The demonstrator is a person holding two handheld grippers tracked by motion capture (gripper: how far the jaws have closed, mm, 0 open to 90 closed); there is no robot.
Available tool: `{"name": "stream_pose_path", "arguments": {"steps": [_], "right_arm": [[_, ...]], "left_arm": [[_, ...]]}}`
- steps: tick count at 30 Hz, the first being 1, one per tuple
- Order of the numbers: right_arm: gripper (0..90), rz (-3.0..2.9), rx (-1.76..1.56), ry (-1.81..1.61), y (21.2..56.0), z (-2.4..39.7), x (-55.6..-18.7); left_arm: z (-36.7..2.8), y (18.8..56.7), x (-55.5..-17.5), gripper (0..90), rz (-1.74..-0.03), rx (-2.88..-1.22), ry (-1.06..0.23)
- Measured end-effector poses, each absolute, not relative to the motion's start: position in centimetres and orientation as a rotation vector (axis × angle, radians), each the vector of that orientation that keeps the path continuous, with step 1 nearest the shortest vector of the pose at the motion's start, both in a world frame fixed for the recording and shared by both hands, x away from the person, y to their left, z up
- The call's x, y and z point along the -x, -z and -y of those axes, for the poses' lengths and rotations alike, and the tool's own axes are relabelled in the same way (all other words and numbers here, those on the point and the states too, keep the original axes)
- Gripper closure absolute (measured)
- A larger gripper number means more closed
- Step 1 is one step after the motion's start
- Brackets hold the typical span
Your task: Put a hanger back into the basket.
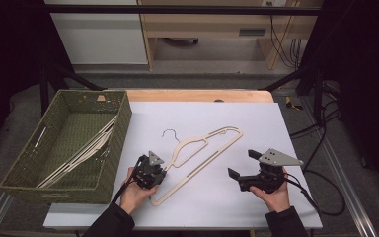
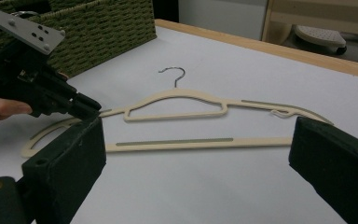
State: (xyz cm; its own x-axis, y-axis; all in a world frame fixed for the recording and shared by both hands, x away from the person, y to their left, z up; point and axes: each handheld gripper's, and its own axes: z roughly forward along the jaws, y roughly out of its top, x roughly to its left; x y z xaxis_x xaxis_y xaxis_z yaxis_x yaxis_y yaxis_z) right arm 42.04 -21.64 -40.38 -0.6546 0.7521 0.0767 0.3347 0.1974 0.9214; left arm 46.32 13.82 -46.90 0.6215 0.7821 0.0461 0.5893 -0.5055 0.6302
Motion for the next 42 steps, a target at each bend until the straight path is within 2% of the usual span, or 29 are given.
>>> {"name": "stream_pose_path", "arguments": {"steps": [8,16,26,42], "right_arm": [[4.8,-2.113,-1.003,-1.449,40.4,20.4,-42.8],[5.3,-2.156,-0.985,-1.437,40.5,18.8,-43.9],[7.2,-2.205,-0.961,-1.455,40.5,14.8,-46.8],[15.4,-2.214,-1.027,-1.469,41.0,9.7,-51.9]], "left_arm": [[-14.1,46.8,-46.4,79.4,-1.089,-2.249,-0.41],[-14.6,45.4,-45.7,79.6,-1.061,-2.198,-0.461],[-14.7,42.9,-44.3,79.7,-0.994,-2.15,-0.554],[-14.8,41.3,-43.5,79.7,-0.945,-2.121,-0.617]]}}
